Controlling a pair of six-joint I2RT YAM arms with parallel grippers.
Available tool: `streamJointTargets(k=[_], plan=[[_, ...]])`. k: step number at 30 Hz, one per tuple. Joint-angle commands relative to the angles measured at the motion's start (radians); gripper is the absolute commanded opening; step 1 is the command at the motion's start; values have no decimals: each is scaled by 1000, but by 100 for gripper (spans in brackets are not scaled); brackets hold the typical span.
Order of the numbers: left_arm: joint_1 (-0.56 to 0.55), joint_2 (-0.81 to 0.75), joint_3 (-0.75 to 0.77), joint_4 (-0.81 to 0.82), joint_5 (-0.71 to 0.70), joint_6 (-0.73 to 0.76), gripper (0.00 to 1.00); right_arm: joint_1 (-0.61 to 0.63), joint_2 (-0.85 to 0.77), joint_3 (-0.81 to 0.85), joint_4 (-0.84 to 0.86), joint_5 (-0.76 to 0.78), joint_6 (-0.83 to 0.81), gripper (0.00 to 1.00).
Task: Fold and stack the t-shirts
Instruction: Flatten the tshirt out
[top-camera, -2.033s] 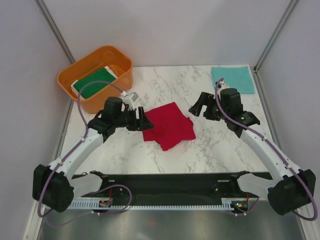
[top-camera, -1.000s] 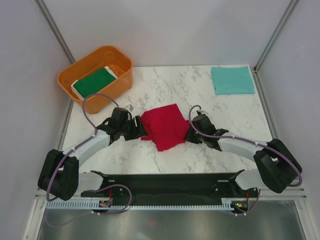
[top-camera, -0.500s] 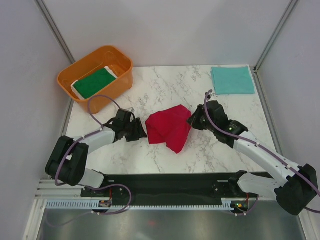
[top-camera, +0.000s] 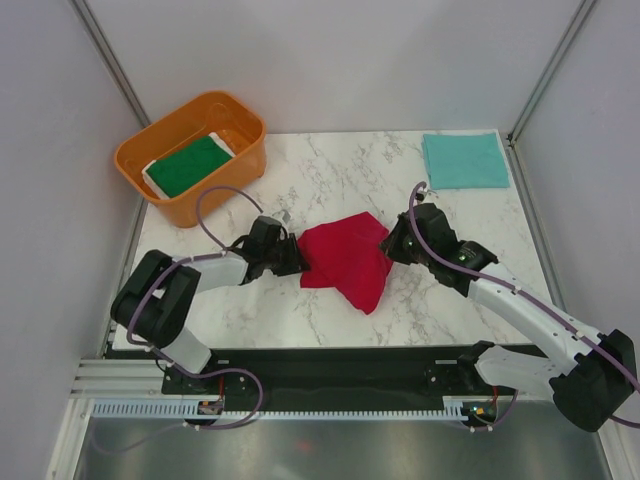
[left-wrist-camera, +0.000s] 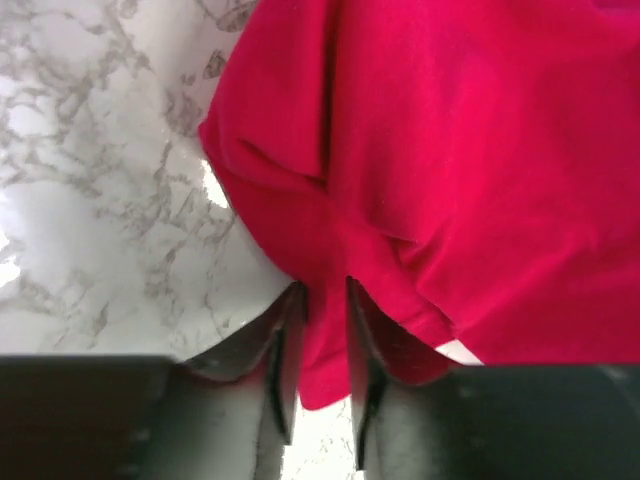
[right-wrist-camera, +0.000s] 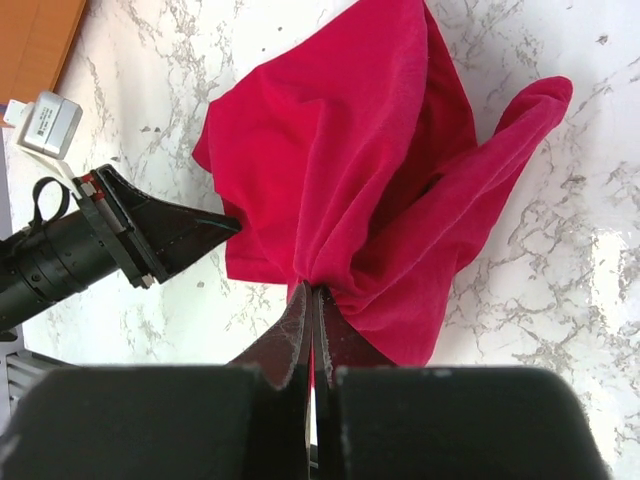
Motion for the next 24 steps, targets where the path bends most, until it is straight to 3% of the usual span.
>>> streamJointTargets(k=[1, 2, 4, 7, 13, 19, 24], plan=[[-26, 83, -19, -62, -66, -10, 29, 2, -27, 44, 6, 45, 2, 0], [-29, 102, -9, -62, -55, -11, 14, 0, -29, 49, 4, 50, 1, 0], [-33, 100, 7, -65, -26, -8, 2, 2, -32, 67, -2, 72, -12, 0], [-33, -16, 62, -177, -20, 16, 2, 2, -29, 126, -78, 156, -39, 0], [-35, -505, 309, -589, -279, 118, 2, 0, -55, 386, -276, 342, -97, 0], [-33, -616, 675, -832, -363, 182, 2, 0, -138, 501, -301, 502, -136, 0], [-33, -628, 608, -835, -270, 153, 2, 0, -35, 526, -272, 522, -238, 0]])
